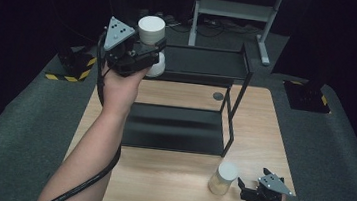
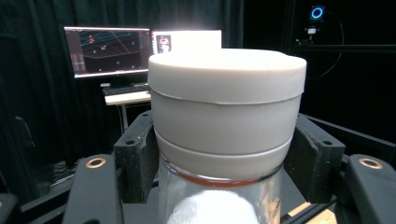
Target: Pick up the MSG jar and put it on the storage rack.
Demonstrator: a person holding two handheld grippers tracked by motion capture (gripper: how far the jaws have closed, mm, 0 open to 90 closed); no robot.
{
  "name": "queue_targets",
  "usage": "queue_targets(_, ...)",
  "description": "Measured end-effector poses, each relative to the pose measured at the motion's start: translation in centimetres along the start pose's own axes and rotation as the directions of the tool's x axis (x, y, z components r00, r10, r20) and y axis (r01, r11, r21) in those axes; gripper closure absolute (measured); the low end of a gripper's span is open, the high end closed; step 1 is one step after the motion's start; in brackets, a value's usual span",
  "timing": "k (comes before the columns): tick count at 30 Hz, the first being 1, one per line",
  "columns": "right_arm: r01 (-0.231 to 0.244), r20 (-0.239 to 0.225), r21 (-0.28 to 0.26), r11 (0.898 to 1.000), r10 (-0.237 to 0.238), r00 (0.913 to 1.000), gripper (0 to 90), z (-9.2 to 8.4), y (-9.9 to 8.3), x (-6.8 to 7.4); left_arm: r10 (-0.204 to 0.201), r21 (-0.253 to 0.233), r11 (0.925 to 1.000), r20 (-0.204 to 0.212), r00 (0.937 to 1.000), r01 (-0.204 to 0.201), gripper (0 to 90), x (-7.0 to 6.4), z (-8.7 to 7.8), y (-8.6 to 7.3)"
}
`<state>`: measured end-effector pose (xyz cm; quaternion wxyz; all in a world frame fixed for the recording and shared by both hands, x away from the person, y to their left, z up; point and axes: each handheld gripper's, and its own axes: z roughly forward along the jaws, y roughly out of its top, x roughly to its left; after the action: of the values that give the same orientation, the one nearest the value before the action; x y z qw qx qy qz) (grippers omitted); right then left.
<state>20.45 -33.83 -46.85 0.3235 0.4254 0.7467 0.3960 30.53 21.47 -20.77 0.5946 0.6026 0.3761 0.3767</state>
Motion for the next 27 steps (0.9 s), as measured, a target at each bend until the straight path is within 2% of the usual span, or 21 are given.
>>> queue_targets(14, -0.011, -0.006, -0.006, 1.0, 0.011, 0.9999, 0.6, 0.0, -0.1, -0.2, -0.001, 0.013, 0.9999, -0.05, 0.9988, 0.002, 34.8, 0.1, 1.8, 0.1)
queue_targets(27, -0.013, -0.008, -0.01, 1.0, 0.013, 0.9999, 0.6, -0.1, -0.2, -0.3, -0.006, 0.019, 0.9998, -0.067, 0.9978, 0.008, 34.8, 0.3, 2.8, -0.4)
